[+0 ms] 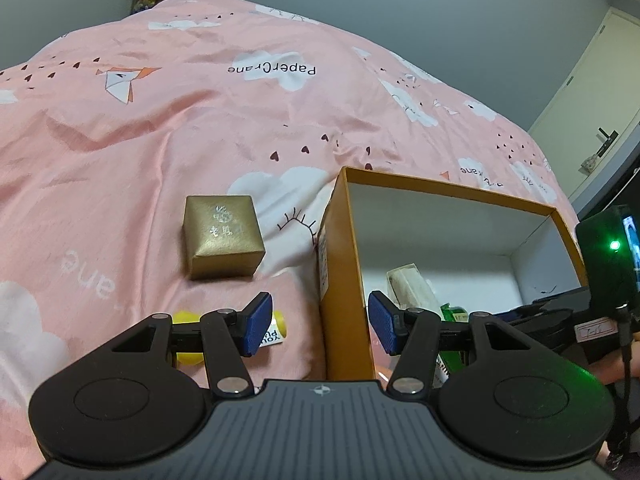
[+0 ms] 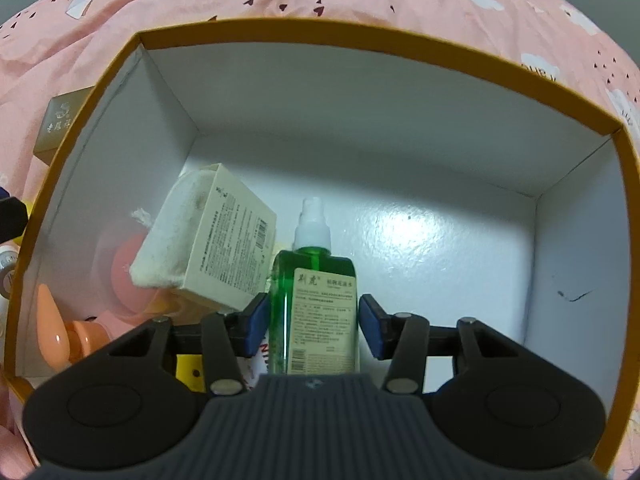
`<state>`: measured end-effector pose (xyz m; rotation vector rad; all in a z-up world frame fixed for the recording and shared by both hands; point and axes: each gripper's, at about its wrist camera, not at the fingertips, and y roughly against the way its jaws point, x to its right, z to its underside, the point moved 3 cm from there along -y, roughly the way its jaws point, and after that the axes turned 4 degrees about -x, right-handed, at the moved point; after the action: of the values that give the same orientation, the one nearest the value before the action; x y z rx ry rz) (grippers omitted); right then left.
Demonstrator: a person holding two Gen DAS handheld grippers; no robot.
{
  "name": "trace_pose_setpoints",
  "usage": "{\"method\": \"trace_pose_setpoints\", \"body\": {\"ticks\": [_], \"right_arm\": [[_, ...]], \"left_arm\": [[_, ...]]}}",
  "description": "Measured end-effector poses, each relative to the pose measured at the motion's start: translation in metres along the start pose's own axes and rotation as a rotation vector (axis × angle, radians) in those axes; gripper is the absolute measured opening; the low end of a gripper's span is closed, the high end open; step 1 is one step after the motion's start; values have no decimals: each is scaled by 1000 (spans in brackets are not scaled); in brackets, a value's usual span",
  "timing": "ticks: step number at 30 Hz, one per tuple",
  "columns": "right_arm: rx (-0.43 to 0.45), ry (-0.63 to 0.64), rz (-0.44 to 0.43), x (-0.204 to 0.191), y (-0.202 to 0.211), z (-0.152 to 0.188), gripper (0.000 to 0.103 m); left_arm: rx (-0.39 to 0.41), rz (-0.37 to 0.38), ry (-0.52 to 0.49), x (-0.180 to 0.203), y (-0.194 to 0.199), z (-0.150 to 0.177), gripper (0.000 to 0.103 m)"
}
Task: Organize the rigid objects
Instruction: 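Lower the green bottle into the box and open the right tool, then move the left tool back and grasp the white MGP compact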
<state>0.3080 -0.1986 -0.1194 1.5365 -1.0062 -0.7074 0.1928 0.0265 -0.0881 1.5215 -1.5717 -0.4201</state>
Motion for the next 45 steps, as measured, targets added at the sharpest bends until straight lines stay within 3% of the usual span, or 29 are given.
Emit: {"method": "trace_pose_setpoints", "body": {"ticks": [4, 9, 12, 18, 23, 29, 36, 39, 45], "right_arm": [[27, 24, 28, -5, 11, 2, 54], [126, 55, 58, -16, 39, 7, 55], [210, 71, 46, -24, 60, 12, 61], [363, 82, -57, -48, 98, 30, 78], [437, 112, -34, -75, 108, 47, 87], [506, 141, -34, -103, 115, 55, 83], [576, 248, -66, -141, 115, 69, 81], [584, 314, -72, -155, 115, 72, 79], [551, 464, -114, -183, 108, 75, 53]], "left_arm": [[-4, 0, -1, 1, 2, 2, 63], [2, -9, -10, 5, 9, 4, 63], [10, -4, -17, 8, 16, 5, 63], [50, -4, -28, 9, 35, 9, 63], [82, -25, -45, 5, 53, 15, 63], [119, -96, -53, -12, 74, 25, 63], [98, -149, -37, -36, 88, 41, 62], [54, -133, 4, -52, 92, 49, 62], [-62, -143, 70, -80, 90, 63, 62]]}}
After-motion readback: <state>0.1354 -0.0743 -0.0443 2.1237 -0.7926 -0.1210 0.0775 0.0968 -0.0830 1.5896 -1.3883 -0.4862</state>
